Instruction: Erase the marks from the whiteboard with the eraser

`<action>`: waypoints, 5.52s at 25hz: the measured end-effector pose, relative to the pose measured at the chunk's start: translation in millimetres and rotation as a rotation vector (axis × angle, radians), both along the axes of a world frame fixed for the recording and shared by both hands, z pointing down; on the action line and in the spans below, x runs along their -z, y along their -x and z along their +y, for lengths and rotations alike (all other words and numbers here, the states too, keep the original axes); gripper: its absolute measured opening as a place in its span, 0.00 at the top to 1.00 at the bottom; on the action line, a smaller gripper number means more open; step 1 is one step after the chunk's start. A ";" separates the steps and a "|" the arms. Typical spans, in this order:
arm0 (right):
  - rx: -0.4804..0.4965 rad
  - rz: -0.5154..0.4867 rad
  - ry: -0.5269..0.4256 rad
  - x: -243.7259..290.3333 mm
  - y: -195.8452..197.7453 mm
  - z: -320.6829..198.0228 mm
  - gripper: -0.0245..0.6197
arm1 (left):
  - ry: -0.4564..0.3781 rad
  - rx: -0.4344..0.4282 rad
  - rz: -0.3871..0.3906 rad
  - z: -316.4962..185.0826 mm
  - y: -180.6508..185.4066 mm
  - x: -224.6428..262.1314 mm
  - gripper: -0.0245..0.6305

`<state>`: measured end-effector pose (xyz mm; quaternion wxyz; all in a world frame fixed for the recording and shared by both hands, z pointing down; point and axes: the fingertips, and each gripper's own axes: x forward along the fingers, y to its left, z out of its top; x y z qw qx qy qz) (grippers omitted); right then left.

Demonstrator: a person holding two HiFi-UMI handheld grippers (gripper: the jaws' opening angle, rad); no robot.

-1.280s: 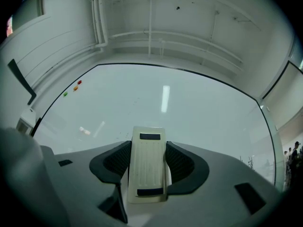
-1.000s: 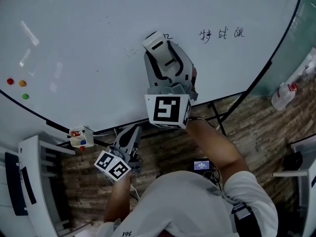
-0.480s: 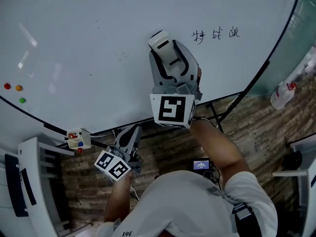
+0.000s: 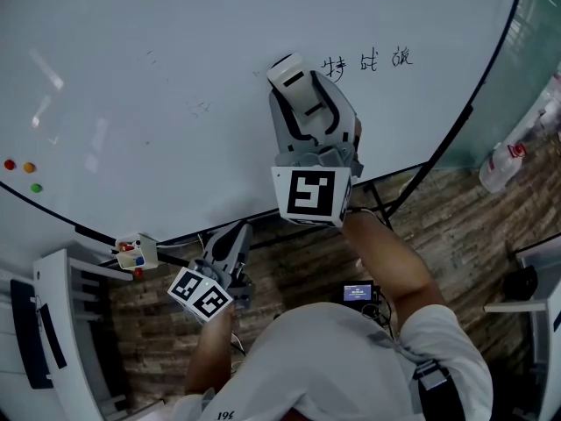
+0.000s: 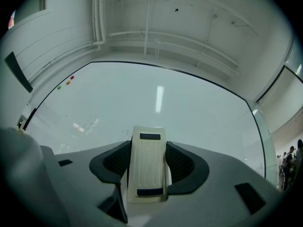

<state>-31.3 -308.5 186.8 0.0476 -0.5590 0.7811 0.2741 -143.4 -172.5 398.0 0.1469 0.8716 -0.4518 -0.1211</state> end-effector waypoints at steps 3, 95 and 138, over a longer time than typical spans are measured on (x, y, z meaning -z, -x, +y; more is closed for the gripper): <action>-0.008 0.001 0.002 -0.4 -8.5 -2.3 0.57 | -0.002 -0.004 -0.002 -2.3 -6.0 1.1 0.95; -0.316 -0.152 0.049 12.6 -259.0 -59.4 0.57 | 0.017 -0.016 -0.015 -15.6 -51.2 -2.5 0.95; 0.207 -0.103 0.106 3.1 126.4 81.9 0.57 | -0.071 0.097 -0.060 68.1 133.7 18.0 0.95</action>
